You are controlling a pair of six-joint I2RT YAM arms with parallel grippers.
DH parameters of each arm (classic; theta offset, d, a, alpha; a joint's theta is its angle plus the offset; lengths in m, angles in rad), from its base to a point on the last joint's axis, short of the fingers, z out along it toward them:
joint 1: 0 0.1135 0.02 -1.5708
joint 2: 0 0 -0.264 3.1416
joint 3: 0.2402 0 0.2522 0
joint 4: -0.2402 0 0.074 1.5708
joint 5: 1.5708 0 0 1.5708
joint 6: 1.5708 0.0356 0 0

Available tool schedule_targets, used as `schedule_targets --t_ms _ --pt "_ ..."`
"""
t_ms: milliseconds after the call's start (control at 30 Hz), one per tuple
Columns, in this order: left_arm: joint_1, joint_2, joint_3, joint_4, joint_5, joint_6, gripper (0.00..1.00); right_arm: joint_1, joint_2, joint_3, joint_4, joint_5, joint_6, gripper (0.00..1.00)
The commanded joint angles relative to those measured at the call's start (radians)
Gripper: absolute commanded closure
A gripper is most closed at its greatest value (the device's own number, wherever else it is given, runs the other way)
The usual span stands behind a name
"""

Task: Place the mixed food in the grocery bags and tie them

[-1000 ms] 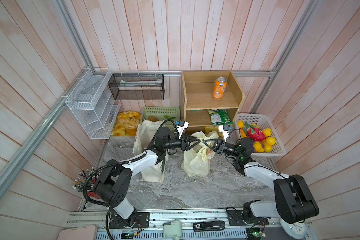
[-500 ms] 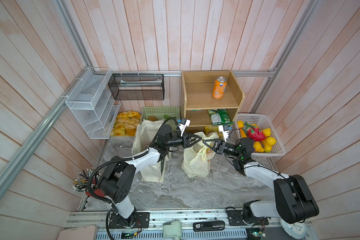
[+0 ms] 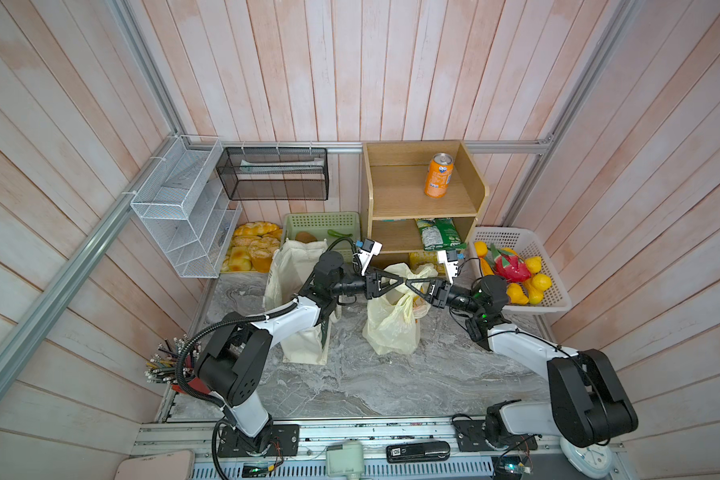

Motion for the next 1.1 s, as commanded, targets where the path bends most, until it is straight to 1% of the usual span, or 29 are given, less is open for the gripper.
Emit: schedule_targets --t_ms 0,33,67,167,200,233,300,333,367,433,533,633,767,867,1067 --pt "-0.005 0.006 -0.022 0.047 0.040 -0.001 0.68 -0.006 0.009 0.005 0.003 0.016 -0.016 1.00" --pt "-0.005 0.006 -0.024 0.046 0.043 -0.002 0.68 -0.006 0.009 0.007 0.000 0.018 -0.017 1.00" --pt "-0.005 0.005 -0.024 0.047 0.044 -0.002 0.71 -0.006 0.010 0.006 -0.002 0.020 -0.016 1.00" --pt "-0.005 0.002 -0.025 0.033 0.028 0.007 0.87 -0.007 0.012 0.010 -0.011 0.021 -0.017 1.00" --pt "-0.005 0.002 -0.022 0.026 0.017 0.009 0.93 -0.008 0.011 0.012 -0.018 0.020 -0.018 1.00" --pt "-0.005 -0.001 -0.017 0.011 0.004 0.013 1.00 -0.009 0.008 0.014 -0.035 0.019 -0.022 0.94" --pt "-0.003 -0.002 -0.004 -0.038 -0.037 0.031 1.00 -0.016 -0.007 0.016 -0.079 0.016 -0.041 0.72" --pt "-0.002 -0.004 0.001 -0.060 -0.062 0.039 1.00 -0.021 -0.020 0.014 -0.114 0.020 -0.056 0.62" --pt "0.001 -0.004 0.006 -0.077 -0.079 0.045 1.00 -0.026 -0.035 0.013 -0.154 0.024 -0.073 0.57" --pt "0.008 -0.001 0.011 -0.099 -0.107 0.052 1.00 -0.040 -0.077 0.009 -0.267 0.041 -0.129 0.51" --pt "0.018 0.003 0.008 -0.110 -0.131 0.050 1.00 -0.052 -0.150 -0.001 -0.432 0.086 -0.219 0.46" --pt "0.020 0.005 0.002 -0.108 -0.145 0.052 1.00 -0.055 -0.221 -0.006 -0.591 0.136 -0.299 0.44" --pt "0.021 0.005 0.000 -0.104 -0.152 0.049 1.00 -0.047 -0.304 -0.009 -0.767 0.192 -0.375 0.42" --pt "0.021 0.006 0.003 -0.102 -0.150 0.049 1.00 -0.013 -0.363 -0.007 -0.874 0.249 -0.419 0.40" --pt "0.024 0.011 0.010 -0.103 -0.146 0.047 1.00 0.113 -0.426 0.026 -1.023 0.420 -0.480 0.37"
